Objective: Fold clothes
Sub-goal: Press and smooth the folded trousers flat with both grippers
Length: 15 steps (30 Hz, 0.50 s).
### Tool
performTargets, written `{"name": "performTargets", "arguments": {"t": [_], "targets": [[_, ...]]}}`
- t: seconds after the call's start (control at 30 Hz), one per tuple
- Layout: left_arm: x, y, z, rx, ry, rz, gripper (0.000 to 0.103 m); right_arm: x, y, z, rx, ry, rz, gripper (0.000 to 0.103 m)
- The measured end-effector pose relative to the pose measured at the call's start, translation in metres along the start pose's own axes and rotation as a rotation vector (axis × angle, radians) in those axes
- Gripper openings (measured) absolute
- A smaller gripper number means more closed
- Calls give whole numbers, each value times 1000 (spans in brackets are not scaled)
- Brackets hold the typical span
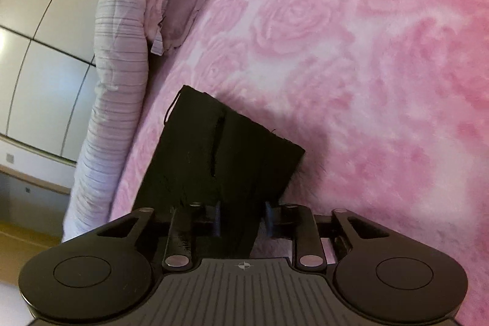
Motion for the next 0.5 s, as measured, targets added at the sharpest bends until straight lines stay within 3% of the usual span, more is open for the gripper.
{"name": "performTargets", "arguments": {"t": [0.03,0.1,0.33,0.43,0.5], "targets": [[1,6,3,-27,-2,2,52,10,4,-3,20,35,26,50],[4,18,11,-90,-25,10,52,28,15,-10,63,93,65,55],[-11,53,28,-334,-147,65,50,68,125,-80,198,120,18,56],[-6,51,10,-250,-104,86,38,75,180,-114,236,140,6,56],[-3,49,-3,-193,-76,100,11,77,214,-134,247,157,5,56]]}}
Point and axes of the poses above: each gripper's, at about its wrist camera, not at the fingertips, and x roughly against the way its jaws point, z to its right, y to its underside, the point moved 8 cm from there along -x, roughly the way its jaws point, and after that the axes turned 11 degrees about x, right-handed, at the moved point
